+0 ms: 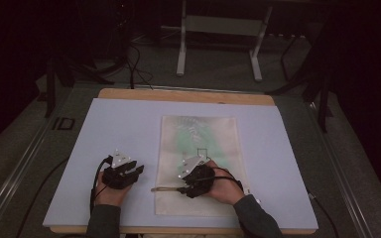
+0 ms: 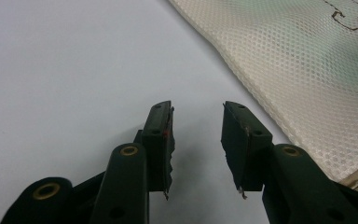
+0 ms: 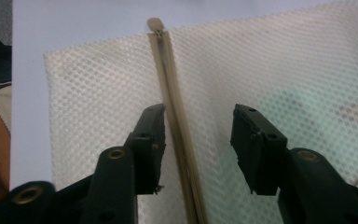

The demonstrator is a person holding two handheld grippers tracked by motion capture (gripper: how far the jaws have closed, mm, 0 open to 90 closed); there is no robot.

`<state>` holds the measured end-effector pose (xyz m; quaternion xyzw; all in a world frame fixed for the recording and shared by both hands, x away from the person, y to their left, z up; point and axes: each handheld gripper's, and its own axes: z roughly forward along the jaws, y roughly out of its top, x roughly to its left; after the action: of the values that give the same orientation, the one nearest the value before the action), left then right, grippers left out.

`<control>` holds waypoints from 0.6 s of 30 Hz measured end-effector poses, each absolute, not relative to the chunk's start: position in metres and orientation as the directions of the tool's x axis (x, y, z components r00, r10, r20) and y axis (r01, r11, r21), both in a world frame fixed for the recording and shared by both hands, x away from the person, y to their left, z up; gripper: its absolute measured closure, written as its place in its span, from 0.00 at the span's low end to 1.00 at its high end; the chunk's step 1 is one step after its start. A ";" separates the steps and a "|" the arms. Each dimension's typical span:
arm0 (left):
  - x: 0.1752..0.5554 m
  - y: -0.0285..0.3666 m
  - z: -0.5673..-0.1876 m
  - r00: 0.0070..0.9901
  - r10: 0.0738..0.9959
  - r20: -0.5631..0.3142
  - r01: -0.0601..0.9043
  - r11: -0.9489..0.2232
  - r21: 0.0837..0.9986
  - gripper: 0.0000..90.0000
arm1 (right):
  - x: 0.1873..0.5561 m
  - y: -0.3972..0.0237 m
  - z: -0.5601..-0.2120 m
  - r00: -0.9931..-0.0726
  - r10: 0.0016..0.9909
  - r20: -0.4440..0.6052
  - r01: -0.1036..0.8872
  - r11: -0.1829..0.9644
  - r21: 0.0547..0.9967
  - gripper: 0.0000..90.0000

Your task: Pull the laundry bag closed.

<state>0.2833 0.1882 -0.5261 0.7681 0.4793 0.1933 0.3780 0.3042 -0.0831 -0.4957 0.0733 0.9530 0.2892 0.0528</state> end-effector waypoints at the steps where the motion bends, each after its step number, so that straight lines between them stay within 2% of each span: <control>1: 0.283 0.188 -0.526 0.466 0.882 -0.066 0.590 -0.254 0.766 0.70 | 0.304 -0.081 -0.496 -0.984 0.168 -0.058 0.107 0.820 0.563 0.64; 5: 0.284 0.188 -0.526 0.469 0.881 -0.065 0.589 -0.258 0.766 0.70 | 0.303 -0.076 -0.496 -0.985 0.159 -0.060 0.097 0.815 0.571 0.68; 18: 0.284 0.188 -0.526 0.469 0.881 -0.064 0.590 -0.258 0.765 0.69 | 0.303 -0.055 -0.499 -0.990 0.134 -0.047 0.084 0.822 0.563 0.70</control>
<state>0.2839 0.1878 -0.5265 0.7693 0.4780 0.1928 0.3775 0.3032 -0.0554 -0.4986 0.0570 0.9535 0.2929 0.0424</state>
